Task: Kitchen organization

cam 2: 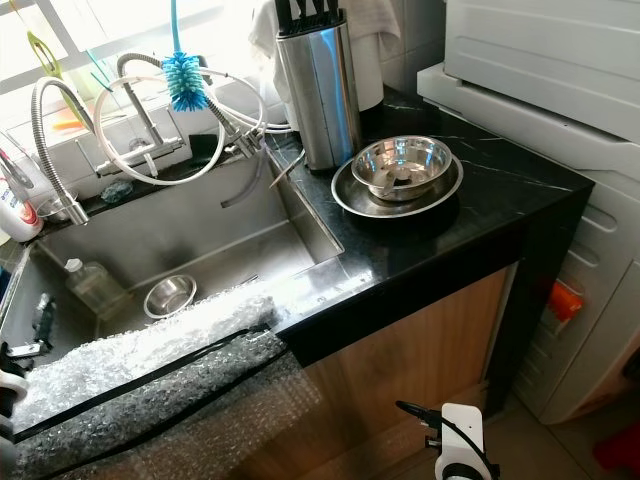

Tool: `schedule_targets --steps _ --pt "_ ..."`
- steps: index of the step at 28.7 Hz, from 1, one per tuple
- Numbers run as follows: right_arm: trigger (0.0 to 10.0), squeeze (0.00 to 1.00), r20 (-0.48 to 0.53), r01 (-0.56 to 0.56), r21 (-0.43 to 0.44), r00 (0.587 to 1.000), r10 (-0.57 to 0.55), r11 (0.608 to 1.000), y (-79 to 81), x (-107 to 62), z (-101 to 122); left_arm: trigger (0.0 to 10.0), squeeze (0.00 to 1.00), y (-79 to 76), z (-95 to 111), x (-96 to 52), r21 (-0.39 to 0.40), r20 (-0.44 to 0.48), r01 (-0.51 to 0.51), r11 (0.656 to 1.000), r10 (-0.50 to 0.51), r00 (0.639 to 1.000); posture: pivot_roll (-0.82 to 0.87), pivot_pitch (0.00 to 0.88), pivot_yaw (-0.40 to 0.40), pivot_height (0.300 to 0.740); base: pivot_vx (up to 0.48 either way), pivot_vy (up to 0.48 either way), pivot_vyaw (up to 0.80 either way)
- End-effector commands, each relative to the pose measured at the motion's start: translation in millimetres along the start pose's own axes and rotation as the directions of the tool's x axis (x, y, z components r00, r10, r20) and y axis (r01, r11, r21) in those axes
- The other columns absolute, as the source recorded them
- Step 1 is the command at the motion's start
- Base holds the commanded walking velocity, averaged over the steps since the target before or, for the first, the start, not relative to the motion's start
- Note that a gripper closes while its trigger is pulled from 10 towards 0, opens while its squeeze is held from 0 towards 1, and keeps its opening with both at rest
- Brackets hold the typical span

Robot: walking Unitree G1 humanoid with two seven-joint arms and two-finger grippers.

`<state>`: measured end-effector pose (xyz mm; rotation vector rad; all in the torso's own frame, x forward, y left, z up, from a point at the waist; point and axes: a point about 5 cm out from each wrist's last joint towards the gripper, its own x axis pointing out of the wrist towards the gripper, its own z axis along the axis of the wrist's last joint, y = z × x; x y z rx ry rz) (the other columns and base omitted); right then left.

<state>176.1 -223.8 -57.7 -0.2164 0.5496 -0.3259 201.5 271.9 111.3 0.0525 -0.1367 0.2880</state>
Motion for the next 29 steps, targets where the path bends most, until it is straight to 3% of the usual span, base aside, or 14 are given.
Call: schedule_targets --steps 1,7,29 --pt "10.0 0.0 0.021 -0.023 0.008 1.0 0.023 1.0 8.3 -1.5 2.9 10.0 0.0 -2.9 2.2 -1.5 -0.017 -0.001 -0.011 1.0 0.011 1.0 -0.16 0.0 0.231 0.74 0.0 0.0 0.0" --pt "10.0 0.0 0.023 -0.018 0.007 1.0 0.017 1.0 7.6 -1.6 3.1 10.0 0.0 -18.5 -1.3 -5.9 -0.063 -0.025 -0.014 0.998 0.012 1.0 -0.16 0.0 0.227 0.74 0.0 0.0 0.0" --pt "10.0 0.0 0.085 0.004 0.01 0.996 -0.005 1.0 5.0 2.8 16.9 10.0 0.0 -30.5 10.2 3.0 -0.098 0.005 0.003 0.995 -0.003 1.0 -0.15 0.0 0.229 0.74 0.0 0.0 0.0"
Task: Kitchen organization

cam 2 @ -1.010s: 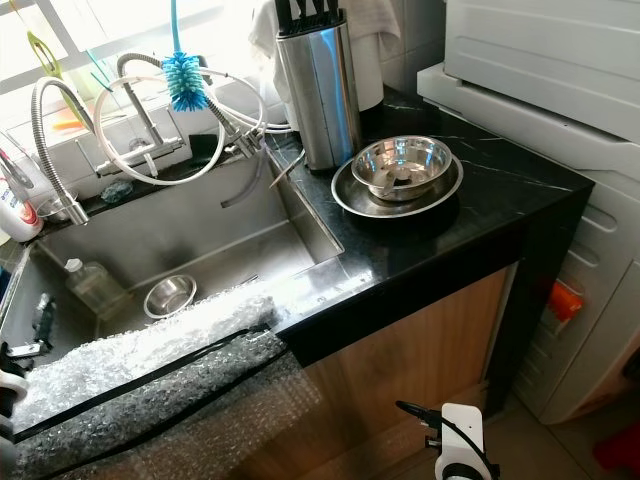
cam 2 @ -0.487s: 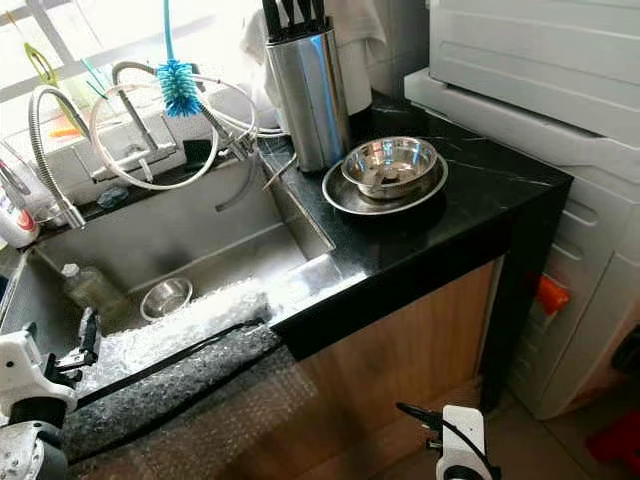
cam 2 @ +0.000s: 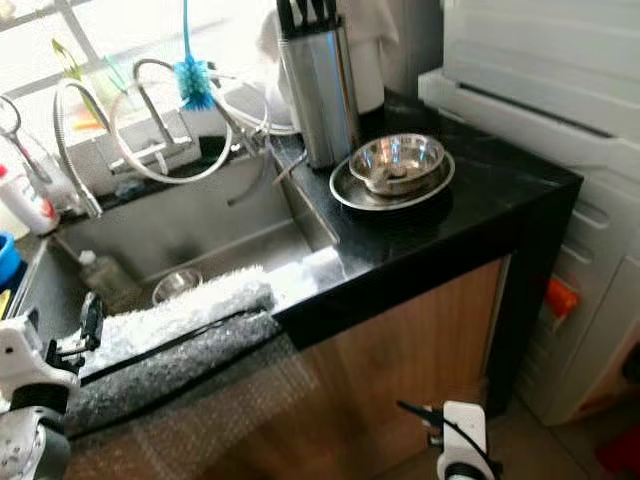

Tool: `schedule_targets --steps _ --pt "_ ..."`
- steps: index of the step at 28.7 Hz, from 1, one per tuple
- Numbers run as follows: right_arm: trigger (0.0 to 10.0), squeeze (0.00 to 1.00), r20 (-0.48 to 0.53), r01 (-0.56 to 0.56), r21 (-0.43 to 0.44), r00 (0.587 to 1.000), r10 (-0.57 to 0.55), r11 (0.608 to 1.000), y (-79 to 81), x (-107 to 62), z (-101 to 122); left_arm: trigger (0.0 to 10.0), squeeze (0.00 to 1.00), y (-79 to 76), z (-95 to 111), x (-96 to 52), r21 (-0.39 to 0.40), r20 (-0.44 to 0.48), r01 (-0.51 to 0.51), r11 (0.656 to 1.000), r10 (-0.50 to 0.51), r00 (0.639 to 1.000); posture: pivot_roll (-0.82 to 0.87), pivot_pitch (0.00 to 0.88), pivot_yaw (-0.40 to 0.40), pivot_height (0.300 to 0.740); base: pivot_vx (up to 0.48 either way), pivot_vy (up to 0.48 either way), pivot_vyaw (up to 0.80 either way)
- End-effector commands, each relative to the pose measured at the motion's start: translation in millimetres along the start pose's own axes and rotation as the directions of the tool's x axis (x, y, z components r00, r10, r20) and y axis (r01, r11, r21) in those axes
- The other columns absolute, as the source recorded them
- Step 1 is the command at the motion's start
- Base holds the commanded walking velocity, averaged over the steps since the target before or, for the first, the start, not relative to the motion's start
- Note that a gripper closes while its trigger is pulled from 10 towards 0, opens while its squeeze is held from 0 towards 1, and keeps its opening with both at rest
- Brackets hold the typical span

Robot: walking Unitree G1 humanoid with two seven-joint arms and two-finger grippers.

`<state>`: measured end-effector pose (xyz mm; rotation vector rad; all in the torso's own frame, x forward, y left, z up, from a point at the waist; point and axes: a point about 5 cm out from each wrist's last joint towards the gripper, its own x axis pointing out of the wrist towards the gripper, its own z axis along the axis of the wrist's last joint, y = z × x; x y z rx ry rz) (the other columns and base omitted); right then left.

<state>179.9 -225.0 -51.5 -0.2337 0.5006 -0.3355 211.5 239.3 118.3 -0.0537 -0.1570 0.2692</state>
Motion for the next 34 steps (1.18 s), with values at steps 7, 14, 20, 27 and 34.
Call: schedule_targets --steps 7,14,20,27,34 --pt "10.0 0.0 0.158 0.003 0.011 0.987 -0.005 1.0 3.2 8.2 34.9 10.0 0.0 -1.2 2.9 6.5 0.002 0.001 0.009 1.0 -0.009 1.0 -0.15 0.0 0.227 0.74 0.0 0.0 0.0" --pt "10.0 0.0 0.287 0.061 0.001 0.956 -0.058 0.998 -6.1 2.6 60.1 10.0 0.0 -5.4 0.3 8.9 0.001 -0.005 0.031 1.0 -0.031 1.0 -0.16 0.0 0.229 0.74 0.0 0.0 0.0" --pt "10.0 0.0 0.283 0.091 -0.014 0.956 -0.084 0.996 -12.5 -18.5 51.9 10.0 0.0 -6.3 -2.0 9.6 0.003 -0.011 0.041 0.999 -0.041 0.999 -0.17 0.0 0.229 0.74 0.0 0.0 0.0" --pt "10.0 0.0 0.355 0.144 -0.088 0.929 -0.104 0.986 -30.0 -49.2 62.4 10.0 0.0 -4.0 -3.4 9.9 0.009 -0.016 0.042 0.999 -0.041 0.999 -0.18 0.0 0.228 0.74 0.0 0.0 0.0" --pt "10.0 0.0 0.518 0.189 -0.097 0.848 -0.112 0.977 -39.9 -60.2 119.3 10.0 0.0 -7.4 -5.5 14.3 0.005 -0.015 0.056 0.998 -0.056 0.998 -0.19 0.0 0.236 0.74 0.0 0.0 0.0"
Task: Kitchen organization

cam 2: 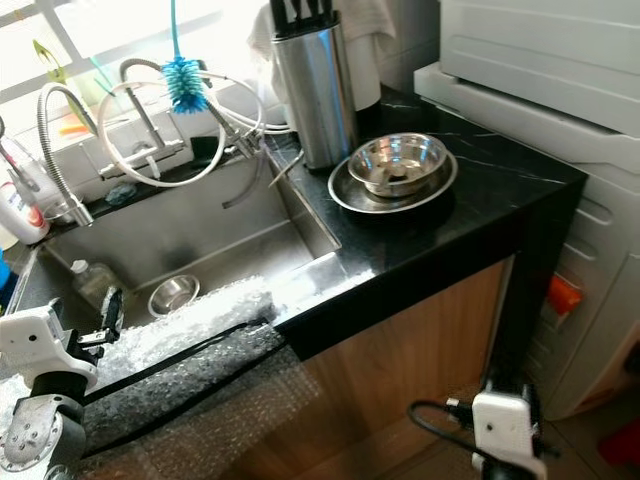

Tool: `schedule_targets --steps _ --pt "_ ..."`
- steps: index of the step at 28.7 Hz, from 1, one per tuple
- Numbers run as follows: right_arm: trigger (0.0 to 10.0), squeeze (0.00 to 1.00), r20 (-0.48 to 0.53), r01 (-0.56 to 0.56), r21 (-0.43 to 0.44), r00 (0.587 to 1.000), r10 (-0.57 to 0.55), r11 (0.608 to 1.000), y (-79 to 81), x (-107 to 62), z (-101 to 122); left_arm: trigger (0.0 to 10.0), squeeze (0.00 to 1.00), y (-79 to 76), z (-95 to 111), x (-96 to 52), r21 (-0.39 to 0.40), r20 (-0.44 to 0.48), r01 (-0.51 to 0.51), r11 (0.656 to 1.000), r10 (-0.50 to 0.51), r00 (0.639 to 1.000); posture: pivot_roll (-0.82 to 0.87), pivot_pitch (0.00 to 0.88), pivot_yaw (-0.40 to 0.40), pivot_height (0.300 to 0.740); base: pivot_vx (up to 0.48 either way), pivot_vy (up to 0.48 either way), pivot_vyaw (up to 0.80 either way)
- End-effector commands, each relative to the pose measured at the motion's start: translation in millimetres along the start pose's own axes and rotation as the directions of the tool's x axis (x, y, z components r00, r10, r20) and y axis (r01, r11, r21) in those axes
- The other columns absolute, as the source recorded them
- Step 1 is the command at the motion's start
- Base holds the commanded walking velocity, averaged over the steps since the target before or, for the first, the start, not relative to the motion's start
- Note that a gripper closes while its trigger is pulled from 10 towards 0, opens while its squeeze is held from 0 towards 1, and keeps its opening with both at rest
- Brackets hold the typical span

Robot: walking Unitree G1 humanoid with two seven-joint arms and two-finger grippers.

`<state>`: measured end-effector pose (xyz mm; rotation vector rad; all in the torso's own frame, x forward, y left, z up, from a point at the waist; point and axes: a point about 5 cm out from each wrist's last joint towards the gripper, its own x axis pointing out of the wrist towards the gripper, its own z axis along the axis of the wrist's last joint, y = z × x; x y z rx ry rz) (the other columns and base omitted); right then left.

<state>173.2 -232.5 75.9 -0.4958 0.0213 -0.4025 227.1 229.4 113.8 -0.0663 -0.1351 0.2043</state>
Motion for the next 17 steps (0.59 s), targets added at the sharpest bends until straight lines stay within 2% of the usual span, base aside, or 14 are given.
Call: schedule_targets --steps 1,2,3,4,5,7,9,12,13,14,15,17 --pt "10.0 0.0 0.086 -0.012 0.017 0.996 0.011 1.0 3.3 8.9 28.4 10.0 0.0 5.5 1.7 2.9 0.021 0.01 -0.004 1.0 0.004 1.0 -0.2 0.0 0.236 0.74 0.0 0.0 0.0" --pt "10.0 0.0 0.113 -0.007 0.023 0.994 0.005 1.0 2.3 12.8 38.0 10.0 0.0 5.4 1.5 3.2 0.021 0.01 -0.003 1.0 0.003 1.0 -0.2 0.0 0.236 0.74 0.0 0.0 0.0" --pt "10.0 0.0 0.159 -0.005 0.049 0.987 -0.003 0.999 1.4 22.4 57.2 10.0 0.0 5.7 1.4 4.1 0.021 0.01 -0.004 1.0 0.004 1.0 -0.2 0.0 0.237 0.74 0.0 0.0 0.0" --pt "10.0 0.0 0.159 -0.005 0.049 0.987 -0.003 0.999 1.4 22.4 57.2 10.0 0.0 5.7 1.4 4.1 0.021 0.01 -0.004 1.0 0.004 1.0 -0.2 0.0 0.237 0.74 0.0 0.0 0.0" --pt "10.0 0.0 0.215 -0.022 0.084 0.977 0.003 0.996 2.2 33.6 76.9 10.0 0.0 5.5 0.8 4.4 0.021 0.01 -0.003 1.0 0.003 1.0 -0.19 0.0 0.237 0.74 0.0 0.0 0.0" --pt "10.0 0.0 0.292 -0.119 0.098 0.952 0.086 0.988 9.1 49.6 103.2 10.0 0.0 5.1 0.6 5.3 0.022 0.011 -0.001 1.0 0.001 1.0 -0.19 0.0 0.236 0.74 0.0 0.0 0.0" --pt "10.0 0.0 0.321 -0.167 0.104 0.939 0.125 0.98 11.7 54.9 114.5 10.0 0.0 4.9 0.2 5.8 0.022 0.013 -0.001 1.0 0.001 1.0 -0.19 0.0 0.235 0.74 0.0 0.0 0.0" --pt "10.0 0.0 0.321 -0.186 0.103 0.936 0.144 0.977 12.2 56.3 120.1 10.0 0.0 4.8 -0.1 6.3 0.022 0.014 -0.001 1.0 0.0 1.0 -0.19 0.0 0.235 0.74 0.0 0.0 0.0" --pt "10.0 0.0 0.368 -0.252 0.087 0.907 0.204 0.964 18.0 69.2 136.3 10.0 0.0 3.7 -0.6 7.8 0.021 0.016 0.0 1.0 0.0 1.0 -0.19 0.0 0.234 0.74 0.0 0.0 0.0" --pt "10.0 0.0 0.368 -0.252 0.087 0.907 0.204 0.964 18.0 69.2 136.3 10.0 0.0 3.7 -0.6 7.8 0.021 0.016 0.0 1.0 0.0 1.0 -0.19 0.0 0.234 0.74 0.0 0.0 0.0" --pt "10.0 0.0 0.41 -0.324 0.092 0.874 0.261 0.941 24.6 80.7 151.7 10.0 0.0 2.3 -0.9 8.8 0.02 0.019 0.001 1.0 -0.002 1.0 -0.18 0.0 0.232 0.74 0.0 0.0 0.0" --pt "10.0 0.0 0.422 -0.366 0.089 0.856 0.298 0.926 28.3 84.9 157.6 10.0 0.0 1.8 -0.8 9.4 0.02 0.021 0.002 1.0 -0.003 1.0 -0.18 0.0 0.231 0.74 0.0 0.0 0.0"
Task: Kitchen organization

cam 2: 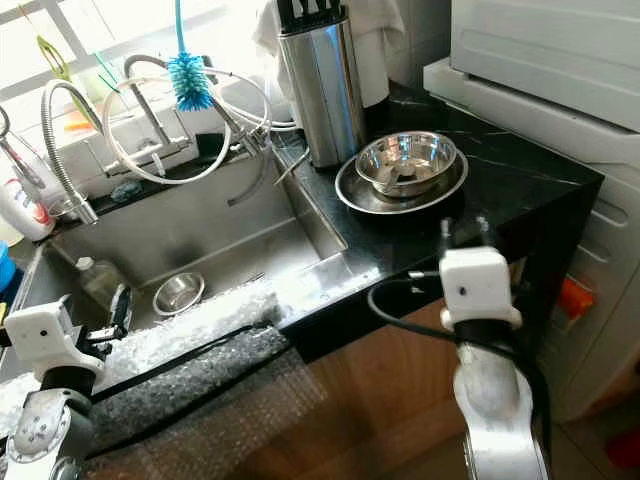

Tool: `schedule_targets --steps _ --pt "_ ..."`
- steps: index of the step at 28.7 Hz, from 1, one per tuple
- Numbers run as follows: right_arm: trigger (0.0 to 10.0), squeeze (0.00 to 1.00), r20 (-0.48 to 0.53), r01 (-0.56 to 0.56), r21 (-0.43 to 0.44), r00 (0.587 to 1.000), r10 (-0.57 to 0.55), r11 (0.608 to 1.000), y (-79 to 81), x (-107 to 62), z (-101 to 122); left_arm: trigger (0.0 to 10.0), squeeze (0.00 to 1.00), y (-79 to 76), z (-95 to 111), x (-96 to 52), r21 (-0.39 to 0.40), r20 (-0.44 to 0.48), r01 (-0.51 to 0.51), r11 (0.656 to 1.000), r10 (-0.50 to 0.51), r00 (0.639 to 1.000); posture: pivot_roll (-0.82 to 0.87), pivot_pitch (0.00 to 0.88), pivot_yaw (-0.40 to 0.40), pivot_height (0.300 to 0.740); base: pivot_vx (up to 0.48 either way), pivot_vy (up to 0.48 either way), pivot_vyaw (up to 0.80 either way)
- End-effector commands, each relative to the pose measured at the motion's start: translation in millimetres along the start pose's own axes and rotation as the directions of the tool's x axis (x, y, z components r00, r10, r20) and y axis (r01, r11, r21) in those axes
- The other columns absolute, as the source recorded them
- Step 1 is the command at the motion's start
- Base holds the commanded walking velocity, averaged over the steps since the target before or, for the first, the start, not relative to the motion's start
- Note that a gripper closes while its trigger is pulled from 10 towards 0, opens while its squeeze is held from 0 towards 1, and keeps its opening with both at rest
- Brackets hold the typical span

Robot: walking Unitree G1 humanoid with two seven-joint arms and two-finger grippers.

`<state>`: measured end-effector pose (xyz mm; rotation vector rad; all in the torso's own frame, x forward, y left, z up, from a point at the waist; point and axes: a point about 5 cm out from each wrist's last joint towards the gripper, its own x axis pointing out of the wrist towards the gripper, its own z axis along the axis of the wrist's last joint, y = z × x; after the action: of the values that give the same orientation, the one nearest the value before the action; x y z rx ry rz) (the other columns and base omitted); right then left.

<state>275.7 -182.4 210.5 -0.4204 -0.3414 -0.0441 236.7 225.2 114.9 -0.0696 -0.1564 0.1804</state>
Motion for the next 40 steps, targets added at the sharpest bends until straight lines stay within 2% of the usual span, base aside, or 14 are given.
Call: schedule_targets --steps 1,4,9,15,18,26,40 --pt "10.0 0.0 -0.001 -0.087 0.044 0.996 0.087 0.995 12.9 3.8 1.6 10.0 0.0 8.0 -0.3 0.6 0.027 0.001 -0.022 0.999 0.021 1.0 -0.18 0.0 0.231 0.74 0.0 0.0 0.0" --pt "10.0 0.0 0.023 -0.185 0.042 0.983 0.184 0.982 19.7 13.3 6.0 10.0 0.0 8.2 0.5 2.1 0.027 0.007 -0.024 0.999 0.023 1.0 -0.17 0.0 0.228 0.74 0.0 0.0 0.0" --pt "10.0 0.0 0.032 -0.229 0.063 0.973 0.228 0.971 21.2 26.3 8.8 10.0 0.0 7.7 0.5 3.7 0.028 0.013 -0.021 0.999 0.021 1.0 -0.17 0.0 0.23 0.74 0.0 0.0 0.0" --pt "10.0 0.0 0.044 -0.269 0.073 0.963 0.266 0.96 24.5 31.9 9.6 10.0 0.0 6.5 0.4 5.4 0.026 0.015 -0.013 1.0 0.012 1.0 -0.18 0.0 0.236 0.74 0.0 0.0 0.0" --pt "10.0 0.0 0.02 -0.315 0.072 0.949 0.314 0.946 28.9 32.5 2.6 10.0 0.0 4.9 0.7 6.7 0.025 0.017 -0.006 1.0 0.005 1.0 -0.18 0.0 0.239 0.74 0.0 0.0 0.0" --pt "10.0 0.0 -0.047 -0.312 0.065 0.948 0.316 0.948 23.6 40.3 -16.9 10.0 0.0 2.8 2.1 10.3 0.022 0.021 -0.002 1.0 0.001 1.0 -0.17 0.0 0.243 0.74 0.0 0.0 0.0" --pt "10.0 0.0 -0.022 -0.313 0.04 0.949 0.314 0.949 11.4 66.4 -17.1 10.0 0.0 0.1 4.0 12.0 0.018 0.026 -0.012 1.0 0.012 1.0 -0.15 0.0 0.24 0.74 0.0 0.0 0.0"
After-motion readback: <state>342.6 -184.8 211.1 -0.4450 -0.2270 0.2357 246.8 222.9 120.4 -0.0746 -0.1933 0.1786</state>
